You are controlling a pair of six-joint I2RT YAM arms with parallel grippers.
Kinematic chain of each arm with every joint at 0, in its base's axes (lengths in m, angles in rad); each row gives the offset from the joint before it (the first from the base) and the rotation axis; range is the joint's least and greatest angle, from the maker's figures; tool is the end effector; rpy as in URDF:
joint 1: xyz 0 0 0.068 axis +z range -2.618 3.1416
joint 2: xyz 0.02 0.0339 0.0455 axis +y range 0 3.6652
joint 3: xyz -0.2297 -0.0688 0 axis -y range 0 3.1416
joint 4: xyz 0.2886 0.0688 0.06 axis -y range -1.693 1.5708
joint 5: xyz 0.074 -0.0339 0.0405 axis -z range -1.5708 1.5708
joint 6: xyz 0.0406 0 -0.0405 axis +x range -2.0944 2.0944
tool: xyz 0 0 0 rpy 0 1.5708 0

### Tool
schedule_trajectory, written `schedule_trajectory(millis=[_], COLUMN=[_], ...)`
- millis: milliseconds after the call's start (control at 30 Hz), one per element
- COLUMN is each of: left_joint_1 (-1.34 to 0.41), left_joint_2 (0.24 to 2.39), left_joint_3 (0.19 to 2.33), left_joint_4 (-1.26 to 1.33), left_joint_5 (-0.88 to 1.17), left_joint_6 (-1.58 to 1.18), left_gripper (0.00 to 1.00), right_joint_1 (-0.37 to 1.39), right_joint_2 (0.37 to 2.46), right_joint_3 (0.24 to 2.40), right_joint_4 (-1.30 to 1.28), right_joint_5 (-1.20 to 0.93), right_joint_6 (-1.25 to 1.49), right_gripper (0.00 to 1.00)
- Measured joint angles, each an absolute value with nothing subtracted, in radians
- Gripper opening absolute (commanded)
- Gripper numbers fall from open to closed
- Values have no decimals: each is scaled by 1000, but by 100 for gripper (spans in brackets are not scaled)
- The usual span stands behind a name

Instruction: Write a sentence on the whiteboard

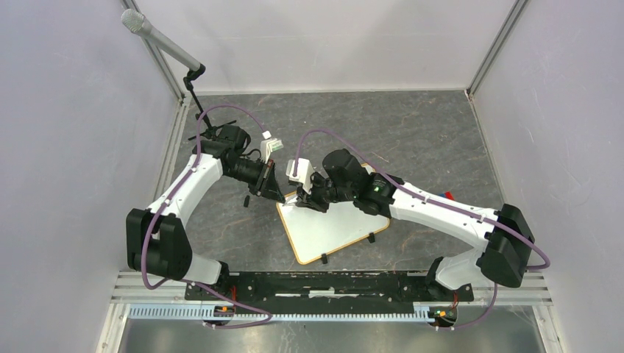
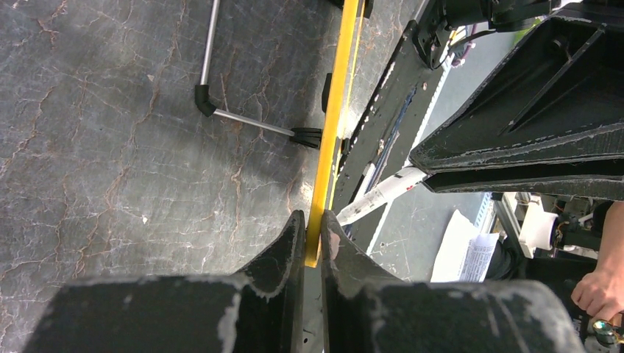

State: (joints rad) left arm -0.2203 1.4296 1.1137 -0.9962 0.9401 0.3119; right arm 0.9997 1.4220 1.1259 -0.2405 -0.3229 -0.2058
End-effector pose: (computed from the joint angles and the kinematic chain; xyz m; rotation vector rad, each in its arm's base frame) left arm 0.2911 -0.0988 0.2136 0.8367 2.4262 -1.2844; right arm 0.1925 0.3235 0.2563 -1.3987 1.6771 0.8047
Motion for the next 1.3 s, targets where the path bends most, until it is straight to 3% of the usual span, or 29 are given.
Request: schedule_trajectory(millis=[933,1300], left_joint_1=[-221,-222], left_joint_2=[1430,1429], left_joint_3=[1114,1114], left_joint_4=[-992,-992], left_joint_5=[924,925], left_joint_6=[324,324], left_gripper=[2,2], right_joint_1=[1015,1020], right_joint_2=[1383,1383], right_joint_3=[1018,1082], right_joint_4=[-243,-278], right_joint_5=[-344,-347], right_joint_6=[-206,-206], right_gripper=[0,0])
